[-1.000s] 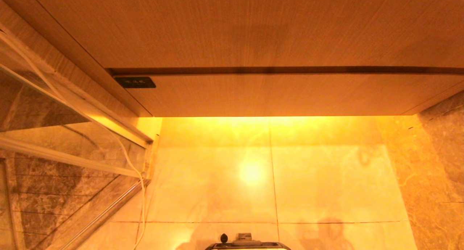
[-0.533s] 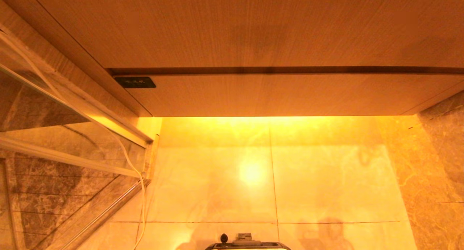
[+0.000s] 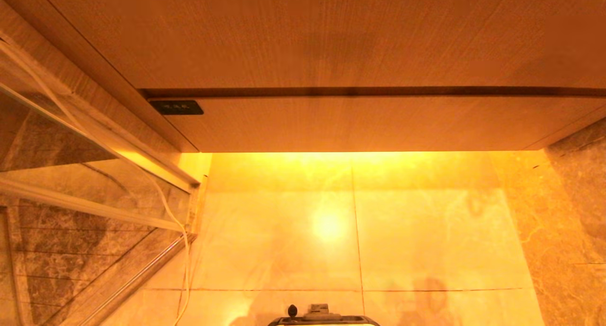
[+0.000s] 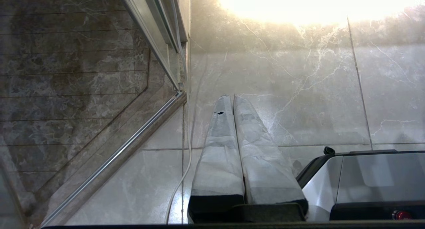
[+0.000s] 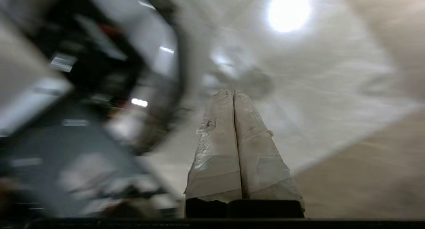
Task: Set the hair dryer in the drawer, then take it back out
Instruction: Pull open the drawer
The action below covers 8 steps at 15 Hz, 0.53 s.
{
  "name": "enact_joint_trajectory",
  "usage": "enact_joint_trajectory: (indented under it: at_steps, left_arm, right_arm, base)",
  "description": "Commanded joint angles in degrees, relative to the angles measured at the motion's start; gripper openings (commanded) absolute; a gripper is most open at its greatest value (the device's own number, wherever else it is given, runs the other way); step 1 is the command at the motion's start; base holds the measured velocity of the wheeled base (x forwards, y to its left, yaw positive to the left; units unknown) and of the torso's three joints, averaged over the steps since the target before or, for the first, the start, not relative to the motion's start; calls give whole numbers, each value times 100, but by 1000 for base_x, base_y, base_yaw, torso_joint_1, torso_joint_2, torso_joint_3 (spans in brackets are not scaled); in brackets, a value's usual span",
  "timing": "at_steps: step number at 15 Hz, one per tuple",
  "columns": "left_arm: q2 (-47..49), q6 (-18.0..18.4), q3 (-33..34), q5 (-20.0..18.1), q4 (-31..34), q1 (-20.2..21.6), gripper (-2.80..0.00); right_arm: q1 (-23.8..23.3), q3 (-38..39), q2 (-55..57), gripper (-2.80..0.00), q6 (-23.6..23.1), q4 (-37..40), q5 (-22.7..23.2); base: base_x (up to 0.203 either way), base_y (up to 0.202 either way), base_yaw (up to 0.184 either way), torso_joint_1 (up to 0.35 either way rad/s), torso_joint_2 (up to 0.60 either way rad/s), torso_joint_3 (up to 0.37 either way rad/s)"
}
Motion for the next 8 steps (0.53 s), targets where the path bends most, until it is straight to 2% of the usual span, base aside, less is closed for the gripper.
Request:
enact_joint_trajectory:
  at_steps: [1, 2, 4, 8]
  left_arm:
    - [0, 2, 9, 1, -1, 0, -280]
    - [0, 2, 9, 1, -1, 0, -280]
    - [0, 2, 9, 1, -1, 0, -280]
    - [0, 2, 9, 1, -1, 0, -280]
  right_arm:
    - [112, 711, 594, -280, -651, -2442, -1053]
    - [156, 1276, 715, -280, -886, -3339, -1535]
    - [245, 1925, 583, -280, -1355, -4366, -2404]
    - [257, 1942, 570, -280, -1388, -4399, -2437]
  base:
    - [0, 0, 0, 0, 0, 0]
    - [0, 0, 0, 0, 0, 0]
    - [0, 0, 0, 0, 0, 0]
    - [0, 0, 0, 0, 0, 0]
